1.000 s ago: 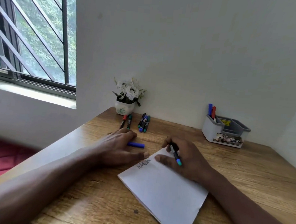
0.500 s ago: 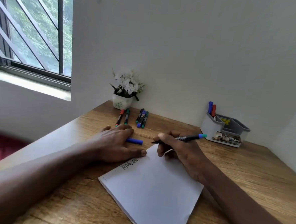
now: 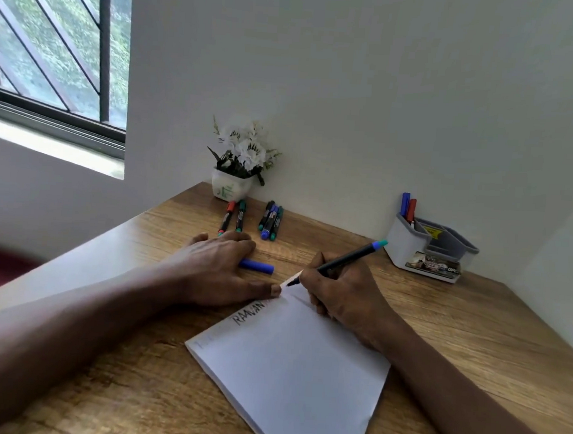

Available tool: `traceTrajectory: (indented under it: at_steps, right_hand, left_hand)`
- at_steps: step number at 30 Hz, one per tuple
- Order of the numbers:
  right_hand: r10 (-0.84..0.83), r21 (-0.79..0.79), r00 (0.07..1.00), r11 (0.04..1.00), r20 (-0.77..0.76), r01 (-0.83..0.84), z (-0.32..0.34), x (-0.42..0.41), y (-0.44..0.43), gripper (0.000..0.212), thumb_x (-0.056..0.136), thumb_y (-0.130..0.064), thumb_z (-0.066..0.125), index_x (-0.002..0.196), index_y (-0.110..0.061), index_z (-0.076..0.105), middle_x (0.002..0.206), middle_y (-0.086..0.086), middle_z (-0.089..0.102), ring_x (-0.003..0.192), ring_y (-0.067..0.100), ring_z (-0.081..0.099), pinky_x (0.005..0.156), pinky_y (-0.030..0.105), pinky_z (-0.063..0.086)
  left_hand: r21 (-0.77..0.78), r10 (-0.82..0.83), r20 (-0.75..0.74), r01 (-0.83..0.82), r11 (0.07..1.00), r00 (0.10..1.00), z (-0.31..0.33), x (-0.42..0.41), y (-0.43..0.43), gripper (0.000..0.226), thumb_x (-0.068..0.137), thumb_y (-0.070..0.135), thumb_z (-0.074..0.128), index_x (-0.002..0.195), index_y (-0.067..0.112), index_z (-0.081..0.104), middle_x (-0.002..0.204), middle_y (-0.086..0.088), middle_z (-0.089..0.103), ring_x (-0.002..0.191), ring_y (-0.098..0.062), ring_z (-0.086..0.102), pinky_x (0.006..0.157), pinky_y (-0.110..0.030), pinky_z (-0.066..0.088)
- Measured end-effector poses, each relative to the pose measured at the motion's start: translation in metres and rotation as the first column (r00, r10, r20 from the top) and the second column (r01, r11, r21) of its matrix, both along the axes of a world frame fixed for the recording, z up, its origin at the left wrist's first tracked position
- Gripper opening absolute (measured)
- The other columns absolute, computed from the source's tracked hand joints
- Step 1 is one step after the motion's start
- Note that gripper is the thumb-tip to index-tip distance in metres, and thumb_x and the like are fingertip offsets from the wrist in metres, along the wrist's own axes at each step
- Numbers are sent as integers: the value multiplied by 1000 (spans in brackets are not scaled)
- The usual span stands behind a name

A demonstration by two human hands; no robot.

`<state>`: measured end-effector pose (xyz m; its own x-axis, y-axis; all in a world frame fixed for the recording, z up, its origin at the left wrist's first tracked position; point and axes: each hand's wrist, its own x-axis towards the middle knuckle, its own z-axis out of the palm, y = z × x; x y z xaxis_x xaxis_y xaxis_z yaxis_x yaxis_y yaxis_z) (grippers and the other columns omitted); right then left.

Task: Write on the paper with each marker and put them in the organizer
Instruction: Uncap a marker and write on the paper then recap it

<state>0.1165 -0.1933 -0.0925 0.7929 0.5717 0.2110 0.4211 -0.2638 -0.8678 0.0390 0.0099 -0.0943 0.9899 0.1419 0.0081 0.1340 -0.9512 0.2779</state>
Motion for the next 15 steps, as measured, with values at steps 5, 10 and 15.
traceTrajectory:
  at_steps: [5, 10, 15]
  right_hand:
    - [2, -58, 998, 998, 69, 2, -2, 0, 1, 15, 89, -11, 70, 79, -2, 65, 52, -5, 58, 47, 7, 51, 51, 26, 46]
    - [-5, -51, 1000, 999, 19, 6, 1, 0, 0, 17, 90, -11, 68, 76, -3, 61, 53, 4, 57, 44, 11, 53, 46, 21, 45]
    - [14, -54, 1000, 998, 27, -12, -2, 0, -1, 14, 91, -13, 69, 85, 0, 66, 55, -1, 60, 48, 8, 54, 50, 22, 47]
  left_hand:
    - [4, -3, -8, 3, 1000, 1000, -1, 2, 2, 102, 76, 89, 41, 156, 25, 32, 166, 6, 21, 148, -14, 30, 124, -45, 17]
    - [4, 4, -13, -4, 1000, 1000, 0, 1, 1, 104, 74, 89, 40, 156, 26, 32, 165, 6, 23, 147, -16, 32, 123, -45, 20]
    - [-3, 1, -14, -1, 1000, 1000, 2, -1, 0, 105, 70, 91, 39, 154, 27, 34, 165, 6, 25, 147, -17, 32, 122, -45, 22]
